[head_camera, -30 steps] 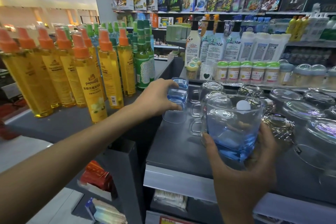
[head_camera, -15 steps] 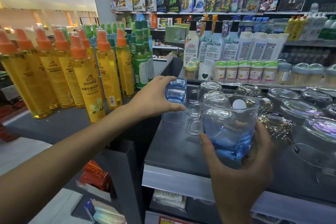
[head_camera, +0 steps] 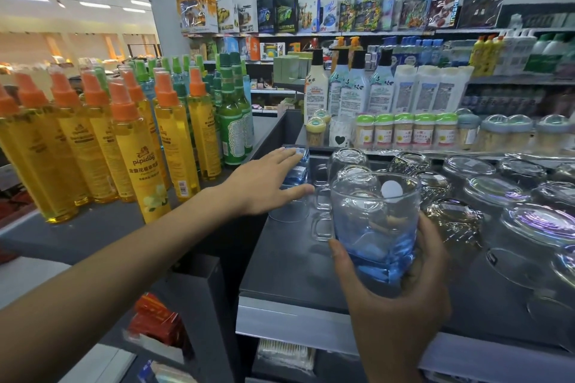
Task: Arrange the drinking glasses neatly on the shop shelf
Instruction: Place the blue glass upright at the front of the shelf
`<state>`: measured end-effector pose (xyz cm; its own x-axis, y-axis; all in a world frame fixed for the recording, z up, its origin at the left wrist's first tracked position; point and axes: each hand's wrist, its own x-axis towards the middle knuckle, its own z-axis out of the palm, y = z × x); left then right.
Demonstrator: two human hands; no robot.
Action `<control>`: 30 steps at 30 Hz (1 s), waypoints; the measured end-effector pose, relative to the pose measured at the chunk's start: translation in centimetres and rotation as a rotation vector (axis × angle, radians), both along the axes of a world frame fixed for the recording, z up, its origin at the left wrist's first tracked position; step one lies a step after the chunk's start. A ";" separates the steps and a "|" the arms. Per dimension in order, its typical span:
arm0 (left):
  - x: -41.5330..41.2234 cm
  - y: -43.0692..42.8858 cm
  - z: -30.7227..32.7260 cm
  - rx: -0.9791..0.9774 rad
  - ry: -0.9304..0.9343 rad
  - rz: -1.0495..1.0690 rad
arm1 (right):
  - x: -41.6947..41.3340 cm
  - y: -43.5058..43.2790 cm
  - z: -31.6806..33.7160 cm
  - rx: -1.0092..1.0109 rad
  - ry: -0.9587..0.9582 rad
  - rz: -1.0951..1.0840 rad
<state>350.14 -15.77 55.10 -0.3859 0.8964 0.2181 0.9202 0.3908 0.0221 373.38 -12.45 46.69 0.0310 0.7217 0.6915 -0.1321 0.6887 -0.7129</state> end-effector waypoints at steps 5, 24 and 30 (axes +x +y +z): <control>0.3 0.5 0.0 0.106 0.015 0.032 | 0.1 -0.2 0.5 0.013 0.003 0.001; 0.6 3.2 -1.5 0.216 0.062 0.115 | 0.0 0.0 0.2 0.019 -0.008 -0.029; 0.8 2.9 -0.8 0.176 0.058 0.106 | 0.0 -0.1 0.5 0.021 -0.015 -0.026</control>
